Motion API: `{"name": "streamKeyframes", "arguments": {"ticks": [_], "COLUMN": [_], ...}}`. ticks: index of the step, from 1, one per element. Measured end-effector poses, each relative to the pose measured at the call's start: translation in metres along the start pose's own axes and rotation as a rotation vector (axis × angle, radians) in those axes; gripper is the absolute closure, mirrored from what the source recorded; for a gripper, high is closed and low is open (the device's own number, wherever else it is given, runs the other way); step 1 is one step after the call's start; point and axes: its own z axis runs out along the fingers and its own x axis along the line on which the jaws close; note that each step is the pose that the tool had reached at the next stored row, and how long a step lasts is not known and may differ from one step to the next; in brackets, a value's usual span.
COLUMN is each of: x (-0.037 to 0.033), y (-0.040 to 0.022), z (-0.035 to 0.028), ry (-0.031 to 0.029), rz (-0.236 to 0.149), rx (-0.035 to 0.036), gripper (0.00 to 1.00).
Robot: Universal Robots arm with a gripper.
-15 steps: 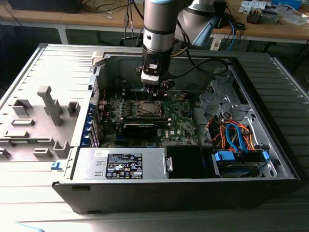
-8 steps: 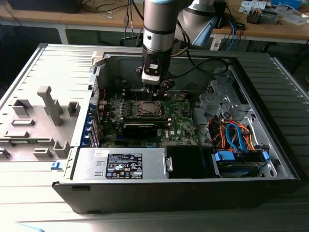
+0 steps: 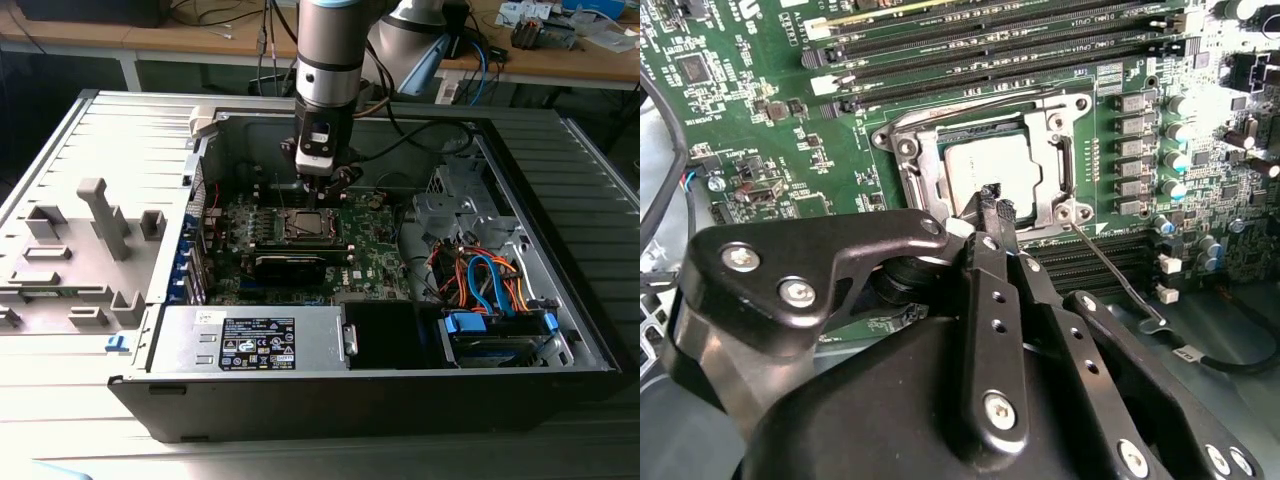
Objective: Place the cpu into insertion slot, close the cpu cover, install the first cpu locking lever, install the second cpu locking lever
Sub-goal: 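Install the first cpu locking lever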
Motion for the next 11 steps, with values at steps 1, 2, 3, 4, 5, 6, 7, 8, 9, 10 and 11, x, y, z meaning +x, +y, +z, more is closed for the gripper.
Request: {"name": "streamKeyframes", "arguments": {"ticks": [1,2,3,4,5,6,7,8,9,10,11], "x": [0.0,0.0,0.0,0.0,0.0,0.0,0.0,0.0,0.0,0.0,0.0], "y": [0.0,0.0,0.0,0.0,0.0,0.0,0.0,0.0,0.0,0.0,0.0], "z": [0.0,0.0,0.0,0.0,0.0,0.0,0.0,0.0,0.0,0.0,0.0], "ry": [-0.0001,-0.0002,-0.0004,-0.0004,-0.0005,-0.0006,-0.0007,-0.0007,-0.0009,-0.0009,-0.0011], "rz": [-0.003,-0.004,-0.007,-0.009,-0.011,-0.012,-0.015,-0.016,-0.019,-0.021,-0.024], "rx": [0.0,0.0,0.0,0.0,-0.0002,-0.0002,-0.0003,-0.0002,-0.0004,-0.0003,-0.0004], "gripper": [0.89,0.89,0.89,0.89,0.89,0.89,0.89,0.89,0.89,0.89,0.89]}}
